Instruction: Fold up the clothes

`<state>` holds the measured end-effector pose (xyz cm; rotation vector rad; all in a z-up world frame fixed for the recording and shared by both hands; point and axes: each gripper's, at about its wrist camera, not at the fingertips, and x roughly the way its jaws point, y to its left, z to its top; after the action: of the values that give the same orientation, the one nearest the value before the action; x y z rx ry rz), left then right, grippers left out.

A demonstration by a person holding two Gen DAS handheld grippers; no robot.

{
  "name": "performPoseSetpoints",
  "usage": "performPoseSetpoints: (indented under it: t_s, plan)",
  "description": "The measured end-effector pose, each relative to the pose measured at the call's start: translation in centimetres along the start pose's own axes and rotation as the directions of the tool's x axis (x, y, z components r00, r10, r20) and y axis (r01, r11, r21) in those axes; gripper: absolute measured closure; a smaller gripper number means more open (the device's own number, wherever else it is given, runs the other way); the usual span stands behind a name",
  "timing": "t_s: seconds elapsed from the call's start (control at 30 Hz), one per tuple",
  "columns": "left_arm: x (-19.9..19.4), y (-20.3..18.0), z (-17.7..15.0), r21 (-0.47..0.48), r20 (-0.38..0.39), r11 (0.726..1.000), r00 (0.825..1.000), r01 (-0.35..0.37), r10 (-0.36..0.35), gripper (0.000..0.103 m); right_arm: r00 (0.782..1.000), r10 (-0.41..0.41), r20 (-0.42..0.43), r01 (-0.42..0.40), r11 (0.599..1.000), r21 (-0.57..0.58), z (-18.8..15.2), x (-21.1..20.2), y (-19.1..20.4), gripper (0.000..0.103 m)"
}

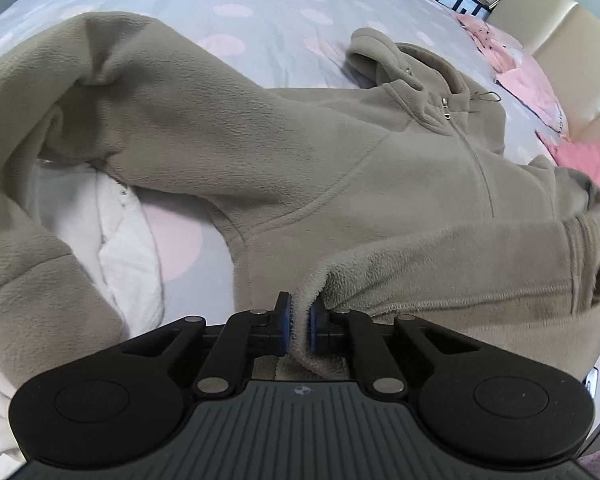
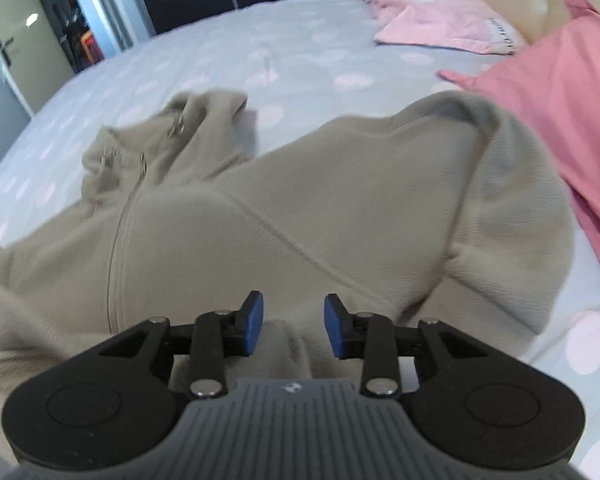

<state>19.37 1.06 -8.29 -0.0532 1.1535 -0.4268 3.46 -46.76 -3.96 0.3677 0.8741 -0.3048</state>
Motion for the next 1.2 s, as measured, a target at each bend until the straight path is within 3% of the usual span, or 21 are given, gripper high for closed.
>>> performPoseSetpoints:
  t_s: [0.23, 0.4, 0.57, 0.6, 0.67, 0.77, 0.97, 1.2]
  plan:
    - [-0.1, 0.2, -0.3, 0.0, 0.002, 1.0, 1.0, -0.007, 0.007, 0.097, 0.998, 0.063, 0.007, -0.063, 0.998, 0.016, -1.1, -3.0, -2.5, 0.058]
    - [0.0, 0.1, -0.4, -0.011, 0.0, 1.0, 1.0, -0.012, 0.012, 0.097, 0.991, 0.126, -0.055, -0.123, 0.991, 0.055, -2.0, -1.8, -2.5, 0.058]
    - [0.3, 0.2, -0.3, -0.031, -0.01, 0.999, 1.0, -0.008, 0.007, 0.096, 0.991, 0.106, -0.087, -0.098, 0.992, 0.083, -2.3, 0.5, -1.7, 0.059]
    - [0.4, 0.2, -0.3, -0.034, -0.013, 0.999, 1.0, -0.007, 0.007, 0.096, 0.991, 0.105, -0.088, -0.096, 0.99, 0.103, -2.2, 1.0, -1.7, 0.062]
    - [0.4, 0.1, -0.2, -0.03, -0.015, 1.0, 1.0, -0.007, 0.006, 0.096, 0.989, 0.115, -0.097, -0.103, 0.987, 0.123, -2.0, 1.5, -1.6, 0.093]
    - [-0.3, -0.3, -0.1, -0.003, 0.006, 1.0, 1.0, -0.006, 0.006, 0.097, 0.992, 0.089, -0.085, -0.082, 0.993, 0.081, -1.5, 1.0, -0.7, 0.096]
    - [-5.7, -0.5, -0.6, 0.022, 0.121, 1.0, 0.992, 0.02, -0.023, 0.098, 0.999, 0.053, 0.009, -0.053, 0.999, 0.004, -1.1, -4.5, -0.8, 0.096]
    - [-14.7, -2.5, -3.5, 0.132, 0.215, 0.99, 0.973, 0.052, -0.08, 0.098, 1.0, 0.009, 0.005, -0.008, 0.983, -0.186, -3.2, -13.7, -0.9, 0.097]
